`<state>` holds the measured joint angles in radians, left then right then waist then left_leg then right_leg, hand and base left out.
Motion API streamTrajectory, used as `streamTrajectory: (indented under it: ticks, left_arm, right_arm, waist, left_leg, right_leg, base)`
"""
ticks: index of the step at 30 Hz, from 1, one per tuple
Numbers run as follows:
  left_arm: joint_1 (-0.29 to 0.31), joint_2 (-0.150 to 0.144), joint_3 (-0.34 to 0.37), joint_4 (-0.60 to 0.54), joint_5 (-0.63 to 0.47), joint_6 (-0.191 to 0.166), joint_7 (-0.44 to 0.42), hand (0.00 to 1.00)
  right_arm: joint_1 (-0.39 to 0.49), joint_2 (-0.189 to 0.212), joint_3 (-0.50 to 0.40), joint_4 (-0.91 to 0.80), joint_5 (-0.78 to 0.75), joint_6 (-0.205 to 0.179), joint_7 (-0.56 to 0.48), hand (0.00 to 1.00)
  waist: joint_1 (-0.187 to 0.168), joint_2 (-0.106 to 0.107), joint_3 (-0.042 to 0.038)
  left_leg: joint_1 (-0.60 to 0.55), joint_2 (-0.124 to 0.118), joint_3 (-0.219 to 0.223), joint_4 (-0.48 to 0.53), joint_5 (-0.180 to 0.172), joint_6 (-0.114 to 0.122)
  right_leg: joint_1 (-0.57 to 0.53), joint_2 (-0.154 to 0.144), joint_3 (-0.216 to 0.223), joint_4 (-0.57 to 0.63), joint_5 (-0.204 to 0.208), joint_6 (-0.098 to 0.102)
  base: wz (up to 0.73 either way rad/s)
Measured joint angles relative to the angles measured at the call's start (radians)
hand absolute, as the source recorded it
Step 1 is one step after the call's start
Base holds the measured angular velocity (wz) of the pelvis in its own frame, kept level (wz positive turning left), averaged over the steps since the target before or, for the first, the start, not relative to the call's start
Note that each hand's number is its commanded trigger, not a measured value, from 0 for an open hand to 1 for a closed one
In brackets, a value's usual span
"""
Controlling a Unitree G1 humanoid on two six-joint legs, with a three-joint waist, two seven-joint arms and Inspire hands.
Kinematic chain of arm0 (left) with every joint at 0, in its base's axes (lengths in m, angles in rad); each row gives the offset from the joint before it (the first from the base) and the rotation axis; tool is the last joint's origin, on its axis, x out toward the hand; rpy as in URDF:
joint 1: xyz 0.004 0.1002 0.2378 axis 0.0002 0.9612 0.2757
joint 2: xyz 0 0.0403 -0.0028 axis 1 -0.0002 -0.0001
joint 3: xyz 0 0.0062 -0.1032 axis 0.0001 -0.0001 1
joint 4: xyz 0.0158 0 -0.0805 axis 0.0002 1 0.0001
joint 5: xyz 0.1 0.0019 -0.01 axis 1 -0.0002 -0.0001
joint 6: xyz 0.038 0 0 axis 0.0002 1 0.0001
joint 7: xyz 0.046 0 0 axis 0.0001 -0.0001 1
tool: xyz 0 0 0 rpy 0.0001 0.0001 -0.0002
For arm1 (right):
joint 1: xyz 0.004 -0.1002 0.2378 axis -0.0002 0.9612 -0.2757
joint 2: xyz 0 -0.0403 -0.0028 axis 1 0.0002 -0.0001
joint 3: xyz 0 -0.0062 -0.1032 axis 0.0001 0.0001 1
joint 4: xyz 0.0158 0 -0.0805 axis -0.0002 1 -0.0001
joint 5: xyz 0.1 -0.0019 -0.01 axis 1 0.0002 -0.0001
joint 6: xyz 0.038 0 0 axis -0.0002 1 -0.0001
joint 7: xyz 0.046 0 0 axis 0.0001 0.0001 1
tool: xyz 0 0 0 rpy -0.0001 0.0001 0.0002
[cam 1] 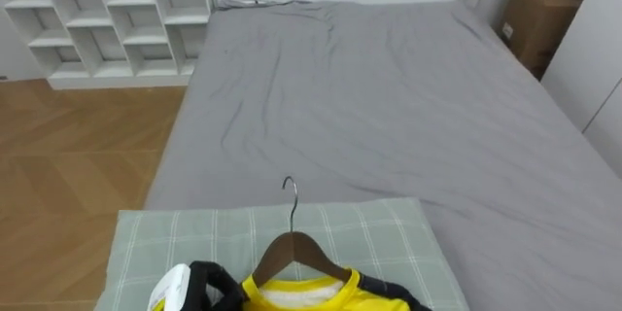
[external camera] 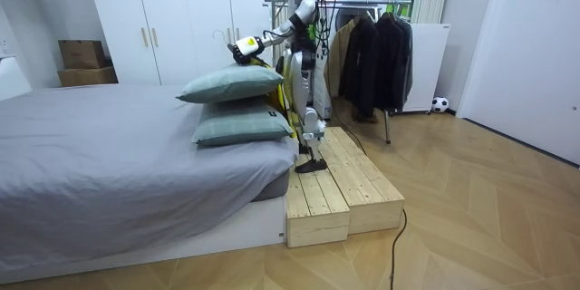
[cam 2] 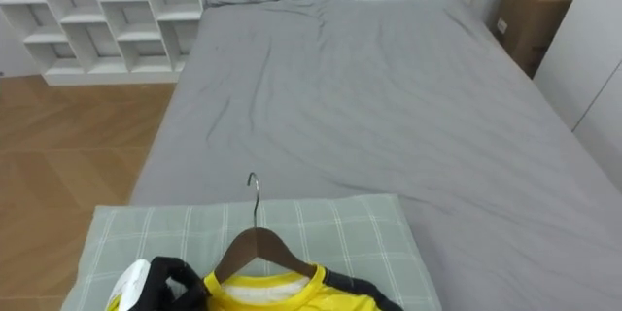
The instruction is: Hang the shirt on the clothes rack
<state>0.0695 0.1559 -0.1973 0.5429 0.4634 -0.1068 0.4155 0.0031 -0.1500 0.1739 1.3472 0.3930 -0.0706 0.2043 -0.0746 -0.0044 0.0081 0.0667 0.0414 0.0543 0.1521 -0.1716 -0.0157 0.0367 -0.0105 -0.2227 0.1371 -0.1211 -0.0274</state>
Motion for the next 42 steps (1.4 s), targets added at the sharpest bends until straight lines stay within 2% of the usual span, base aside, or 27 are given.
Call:
streamTrajectory:
  ticks: [6,10,19,23,32,42]
  left_arm:
    - [0.0,0.014,0.0,-0.016,-0.002,0.0,0.0,1.0]
    - [0.0,0.023,0.018,-0.072,-0.002,0.0,0.0,1.0]
    - [0.007,0.023,0.039,-0.074,-0.001,0.0,-0.015,1.0]
    - [0.007,0.023,0.042,-0.074,-0.001,0.0,-0.016,1.0]
    - [0.007,0.023,0.05,-0.075,-0.001,0.0,-0.018,1.0]
    - [0.01,0.027,0.05,-0.153,0.001,0.0,-0.023,1.0]
  right_arm:
    - [0.002,0.0,-0.006,0.004,0.003,-0.002,-0.004,0.0]
    - [0.01,0.004,-0.039,0.002,-0.002,-0.002,-0.005,0.0]
    - [0.024,0.007,-0.081,0.004,-0.002,-0.002,-0.008,0.0]
    - [0.026,0.007,-0.084,0.005,-0.005,-0.002,-0.01,0.0]
    - [0.027,0.007,-0.089,0.005,-0.007,-0.002,-0.03,0.0]
    - [0.027,0.006,-0.088,0.007,-0.006,-0.004,-0.024,0.0]
  waist:
    - [-0.004,0.0,0.0001]
    - [-0.006,0.0,0.0001]
    - [-0.005,-0.003,-0.0001]
    - [-0.005,-0.007,-0.0024]
    - [-0.006,-0.007,-0.0024]
    - [-0.008,-0.008,-0.0019]
  left_leg:
    - [0.014,0.0,0.002,-0.002,0.0,0.0]
    - [0.022,0.0,0.002,-0.002,0.0,0.0]
    - [0.047,0.001,0.024,-0.008,-0.005,0.0]
    - [0.049,0.001,0.025,-0.008,-0.007,0.001]
    - [0.049,0.001,0.025,-0.008,-0.007,0.001]
    - [0.049,0.001,0.024,-0.008,-0.007,0.001]
  right_leg:
    - [0.01,0.0,0.01,0.0,0.002,0.001]
    - [0.017,0.0,0.014,-0.002,0.001,0.001]
    - [0.033,0.001,0.032,-0.002,0.0,0.003]
    - [0.033,0.004,0.034,-0.002,0.0,0.004]
    - [0.033,0.006,0.035,-0.002,0.0,0.004]
    - [0.034,0.006,0.035,-0.003,0.0,0.004]
  base:
    - [-0.03]
    - [-0.02]
    - [-0.06]
    - [-0.01]
    - [0.0]
    - [0.0]
